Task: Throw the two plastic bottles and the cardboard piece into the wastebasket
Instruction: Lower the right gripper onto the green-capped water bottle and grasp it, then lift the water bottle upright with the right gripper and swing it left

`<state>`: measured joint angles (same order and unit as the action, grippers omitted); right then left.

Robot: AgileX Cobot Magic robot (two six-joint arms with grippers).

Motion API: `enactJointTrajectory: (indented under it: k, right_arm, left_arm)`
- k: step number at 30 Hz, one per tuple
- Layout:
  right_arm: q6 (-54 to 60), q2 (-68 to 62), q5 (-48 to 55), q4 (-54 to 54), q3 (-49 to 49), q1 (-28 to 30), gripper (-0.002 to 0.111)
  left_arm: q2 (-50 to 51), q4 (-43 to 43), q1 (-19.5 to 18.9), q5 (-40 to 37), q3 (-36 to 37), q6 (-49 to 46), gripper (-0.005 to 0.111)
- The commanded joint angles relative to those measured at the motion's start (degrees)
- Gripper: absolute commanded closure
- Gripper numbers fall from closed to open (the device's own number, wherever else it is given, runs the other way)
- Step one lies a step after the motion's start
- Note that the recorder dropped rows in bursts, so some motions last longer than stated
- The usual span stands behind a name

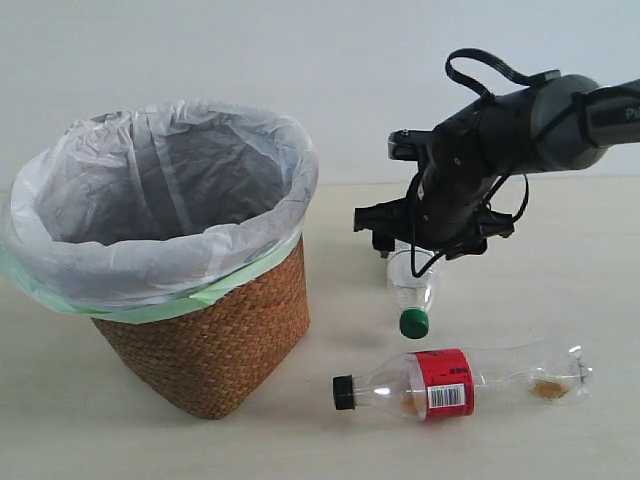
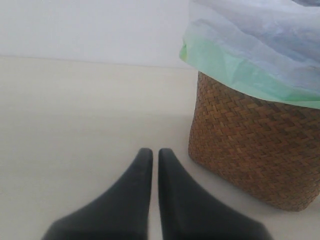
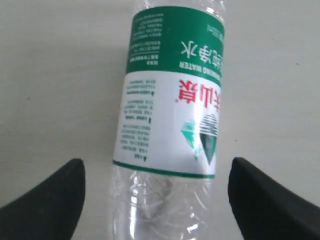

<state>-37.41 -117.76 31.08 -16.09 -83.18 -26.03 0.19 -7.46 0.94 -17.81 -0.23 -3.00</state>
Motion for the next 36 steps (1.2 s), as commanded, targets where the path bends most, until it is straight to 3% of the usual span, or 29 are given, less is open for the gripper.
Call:
enactJointTrajectory:
  k: [1,14,16,25,36]
  right_arm:
    - [0.53,-2.55,-0.86,0.8,-3.48,0.32,0.038]
    - [0.26,-11.73,-2.67,0.8,-7.66,0.32,0.039]
    - [0.52,-12.13,-2.67,0.4,-7.66,0.32,0.048]
    - [2.18,-10.69,-0.22,0.4,-7.66,0.32,0.108]
    - [6.49,2.02,9.06,-2.14,-6.52,0.32,0.108]
  left_arm:
    - [-0.19,0.17,-0.04,0.07,0.23,0.48,0.103]
    - [-0.19,0.17,-0.04,0.07,0.23,0.48,0.103]
    - [-0.19,0.17,-0.04,0.07,0.23,0.48,0.103]
    - [-0.19,0.17,-0.04,0.07,0.23,0.48,0.103]
    - [-0.19,0.17,-0.04,0.07,0.23,0.48,0.103]
